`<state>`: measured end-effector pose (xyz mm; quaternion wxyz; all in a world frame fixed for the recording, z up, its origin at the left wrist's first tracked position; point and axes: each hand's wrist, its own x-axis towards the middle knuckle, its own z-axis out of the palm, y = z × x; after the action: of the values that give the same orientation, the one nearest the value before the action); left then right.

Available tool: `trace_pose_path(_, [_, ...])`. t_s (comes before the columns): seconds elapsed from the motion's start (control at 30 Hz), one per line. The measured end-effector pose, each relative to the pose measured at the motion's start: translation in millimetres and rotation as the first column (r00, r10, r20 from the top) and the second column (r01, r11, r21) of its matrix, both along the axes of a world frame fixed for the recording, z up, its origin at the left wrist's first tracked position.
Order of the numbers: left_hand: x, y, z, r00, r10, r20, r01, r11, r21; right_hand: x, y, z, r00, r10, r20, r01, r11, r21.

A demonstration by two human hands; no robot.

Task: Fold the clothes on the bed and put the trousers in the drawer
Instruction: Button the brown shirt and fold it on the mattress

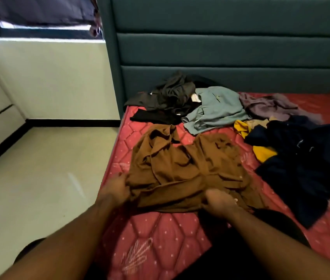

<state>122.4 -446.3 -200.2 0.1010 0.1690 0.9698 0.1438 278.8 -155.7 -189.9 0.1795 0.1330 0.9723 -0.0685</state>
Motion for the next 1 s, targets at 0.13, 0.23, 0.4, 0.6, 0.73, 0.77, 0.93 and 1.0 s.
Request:
trace_pose_path(0.13, [8.0,32.9,-1.2,0.95,-0.279,0.137,0.262,0.956,0.135,-8.0,0.0,-17.4,0.995,0.029,-0.095,-0.036,0.997,-0.072])
trace_pose_path(0.23, [24.9,46.5,6.3,0.851,-0.381,0.361,0.448,0.885,-0.124,-6.8,-0.2,-30.2,0.981,0.105,0.165,-0.081,0.985,-0.151])
trace_pose_path(0.4, [33.5,36.5,13.2,0.882,-0.367,0.296,0.467,0.769,-0.437,16.3,-15.5,-19.1,0.902,0.199,0.383,0.104,0.76,-0.641])
trace_pose_path(0.6, [35.2,2.4,-2.2,0.934,-0.357,-0.004,0.299,0.786,-0.541,-0.3,-4.3,-28.5,0.953,-0.155,-0.261,0.097,0.97,-0.224])
trace_pose_path(0.73, [42.2,18.3,-32.0,0.933,-0.36,-0.019,0.35,0.917,-0.192,-4.4,-3.3,-36.5,0.996,-0.084,0.008,0.085,0.996,-0.029])
trace_pose_path(0.77, [44.5,21.9,-36.8,0.931,-0.364,0.029,0.359,0.897,-0.258,-5.2,-3.7,-39.7,0.996,-0.088,0.014,0.089,0.996,-0.02])
trace_pose_path(0.93, [39.9,11.0,-29.0,0.961,-0.275,-0.026,0.261,0.935,-0.239,-3.5,-3.1,-49.2,0.995,-0.104,-0.008,0.102,0.987,-0.125])
trace_pose_path(1.0, [44.4,0.0,-23.8,0.956,-0.26,0.133,0.284,0.935,-0.213,-6.3,-10.1,-50.0,0.99,-0.029,-0.139,0.011,0.992,-0.129])
